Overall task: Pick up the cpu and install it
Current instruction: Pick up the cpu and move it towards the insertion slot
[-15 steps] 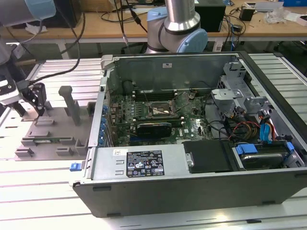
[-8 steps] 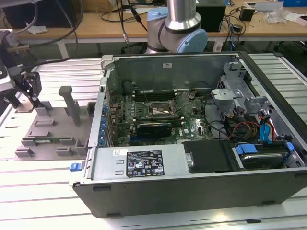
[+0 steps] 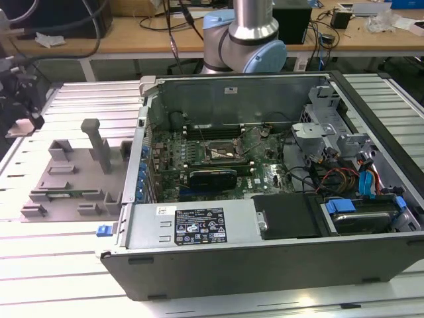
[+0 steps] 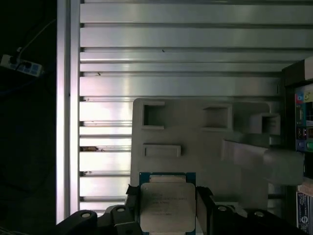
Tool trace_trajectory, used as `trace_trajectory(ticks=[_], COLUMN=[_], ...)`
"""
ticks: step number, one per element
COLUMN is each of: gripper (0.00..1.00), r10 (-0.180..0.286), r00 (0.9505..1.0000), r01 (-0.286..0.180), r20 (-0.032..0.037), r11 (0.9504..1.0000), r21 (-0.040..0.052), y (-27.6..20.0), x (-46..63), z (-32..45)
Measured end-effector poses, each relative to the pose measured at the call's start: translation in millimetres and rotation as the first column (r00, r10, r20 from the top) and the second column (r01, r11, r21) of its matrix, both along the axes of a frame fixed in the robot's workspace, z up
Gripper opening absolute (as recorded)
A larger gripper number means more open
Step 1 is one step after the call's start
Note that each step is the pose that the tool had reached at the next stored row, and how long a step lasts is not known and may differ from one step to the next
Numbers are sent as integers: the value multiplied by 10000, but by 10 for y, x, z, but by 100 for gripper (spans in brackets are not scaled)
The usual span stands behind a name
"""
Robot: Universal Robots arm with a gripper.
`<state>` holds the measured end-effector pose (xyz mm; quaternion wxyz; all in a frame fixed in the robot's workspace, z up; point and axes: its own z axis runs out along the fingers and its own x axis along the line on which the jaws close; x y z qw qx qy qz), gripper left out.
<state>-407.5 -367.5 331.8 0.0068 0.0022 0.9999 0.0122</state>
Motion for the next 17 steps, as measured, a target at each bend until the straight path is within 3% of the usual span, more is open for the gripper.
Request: trace_trajectory(ticks=[6, 7, 12, 14, 17], gripper=[55, 55, 55, 55, 55], r10=[0, -1, 0, 0, -1], r00=[10000, 10000, 10000, 10000, 10000], r01=[0, 1, 0, 0, 1], r20=[2, 3, 4, 4, 4], r11=[10000, 10000, 10000, 10000, 10000], r21=[-12, -18, -43, -44, -44], y=[12, 16, 17, 18, 18], x=[0, 0, 0, 0, 0], z=[377, 498, 631, 774, 786])
